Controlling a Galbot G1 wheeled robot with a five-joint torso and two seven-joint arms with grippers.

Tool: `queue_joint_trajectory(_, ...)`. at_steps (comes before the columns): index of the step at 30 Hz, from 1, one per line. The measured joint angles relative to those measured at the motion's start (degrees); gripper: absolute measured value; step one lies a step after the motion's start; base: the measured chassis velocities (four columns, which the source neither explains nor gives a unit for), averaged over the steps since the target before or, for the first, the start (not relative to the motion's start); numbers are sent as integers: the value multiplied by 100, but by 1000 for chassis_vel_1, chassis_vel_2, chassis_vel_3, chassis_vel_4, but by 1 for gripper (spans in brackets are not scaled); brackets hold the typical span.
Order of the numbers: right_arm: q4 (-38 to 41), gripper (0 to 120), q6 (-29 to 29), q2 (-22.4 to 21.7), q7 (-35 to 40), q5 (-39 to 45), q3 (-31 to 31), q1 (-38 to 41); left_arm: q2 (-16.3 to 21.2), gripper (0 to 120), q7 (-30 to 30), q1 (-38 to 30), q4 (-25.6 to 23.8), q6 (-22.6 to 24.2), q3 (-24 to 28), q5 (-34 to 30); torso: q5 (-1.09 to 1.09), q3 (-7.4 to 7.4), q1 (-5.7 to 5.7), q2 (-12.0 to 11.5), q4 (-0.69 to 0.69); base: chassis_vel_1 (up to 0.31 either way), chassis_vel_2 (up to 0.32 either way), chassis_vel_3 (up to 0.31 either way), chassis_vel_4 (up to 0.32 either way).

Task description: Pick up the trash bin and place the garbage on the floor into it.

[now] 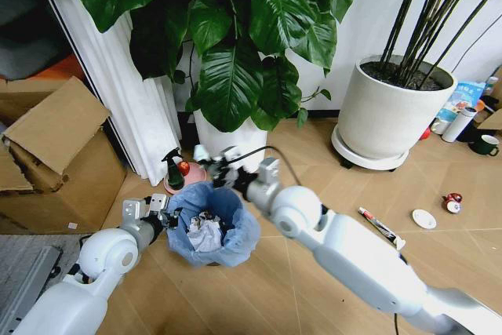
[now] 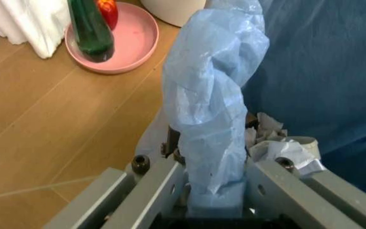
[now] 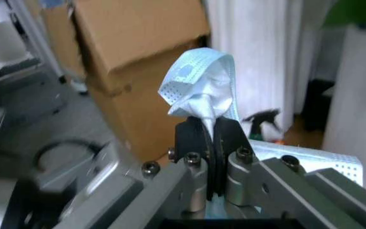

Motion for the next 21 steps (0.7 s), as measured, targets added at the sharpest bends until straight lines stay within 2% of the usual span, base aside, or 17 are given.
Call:
queue_joint_trajectory(4,13,0,-144,-39,-62,20,-111,-107,-26,0,-7,-8,9,1,-14,2,0,0,0,0,-3,0,0,0,0)
queue_joint_trajectory(7,7,10,-233,4,-104,36,-110,-218,-14,0,-7,-27,14,1,-37,-12,1,0,0,0,-3,0,0,0,0)
queue_joint_trajectory(8,7,10,-233,4,-104,36,-110,-218,-14,0,-7,-27,14,1,-37,-12,1,0,0,0,-3,0,0,0,0)
queue_joint_trajectory(11,6,27,-302,44,-112,47,-97,-280,-13,0,-4,-34,25,1,-54,-19,1,0,0,0,-1,0,0,0,0)
queue_joint_trajectory(12,6,27,-302,44,-112,47,-97,-280,-13,0,-4,-34,25,1,-54,-19,1,0,0,0,-1,0,0,0,0)
queue_joint_trajectory(15,5,41,-361,46,-133,45,-70,-315,-22,0,-3,-25,25,1,-57,-18,1,0,0,0,-1,0,0,0,0)
queue_joint_trajectory(20,-4,53,-368,64,-142,33,-57,-338,-31,0,-2,-20,25,1,-60,-16,1,0,0,0,-1,0,0,0,0)
queue_joint_trajectory(21,-18,59,-369,87,-143,27,-49,-353,-32,0,-2,-18,23,1,-61,-16,1,0,0,0,-1,0,0,0,0)
